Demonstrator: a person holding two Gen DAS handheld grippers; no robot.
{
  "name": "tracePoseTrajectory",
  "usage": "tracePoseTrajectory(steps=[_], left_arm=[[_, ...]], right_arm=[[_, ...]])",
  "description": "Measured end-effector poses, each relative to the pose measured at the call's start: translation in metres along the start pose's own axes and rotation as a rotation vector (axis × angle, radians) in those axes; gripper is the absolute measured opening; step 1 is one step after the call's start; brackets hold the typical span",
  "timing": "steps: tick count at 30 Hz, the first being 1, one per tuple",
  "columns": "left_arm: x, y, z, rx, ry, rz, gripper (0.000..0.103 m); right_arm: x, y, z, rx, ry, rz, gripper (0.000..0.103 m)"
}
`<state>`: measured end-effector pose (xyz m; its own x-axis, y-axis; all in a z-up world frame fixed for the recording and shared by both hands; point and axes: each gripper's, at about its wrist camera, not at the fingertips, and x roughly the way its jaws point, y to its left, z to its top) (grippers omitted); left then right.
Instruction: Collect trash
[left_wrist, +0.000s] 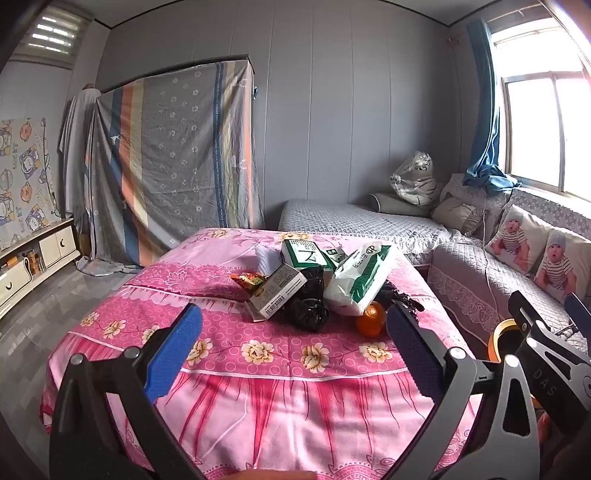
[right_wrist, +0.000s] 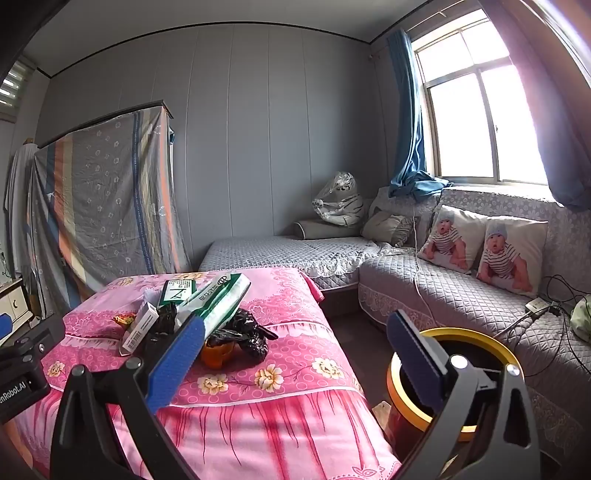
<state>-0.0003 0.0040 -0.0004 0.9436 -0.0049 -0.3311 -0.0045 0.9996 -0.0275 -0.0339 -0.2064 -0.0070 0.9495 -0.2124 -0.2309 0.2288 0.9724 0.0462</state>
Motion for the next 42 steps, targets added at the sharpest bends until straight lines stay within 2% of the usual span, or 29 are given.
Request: tracePoseTrajectory(steps=[19, 42], left_arm=[[0.0003, -0.0024, -0.0062, -0.017, 0.006, -0.004, 0.095], [0.0033, -0.0045, 0.0033, -0.016, 0.011, -0.007, 0.095]], right_arm=[[0.0001, -0.0009, -0.0001, 0.001, 0.001, 0.001, 0.095], [0.0030, -0.0043, -0.0013, 0.004, -0.002, -0.002, 0.095]])
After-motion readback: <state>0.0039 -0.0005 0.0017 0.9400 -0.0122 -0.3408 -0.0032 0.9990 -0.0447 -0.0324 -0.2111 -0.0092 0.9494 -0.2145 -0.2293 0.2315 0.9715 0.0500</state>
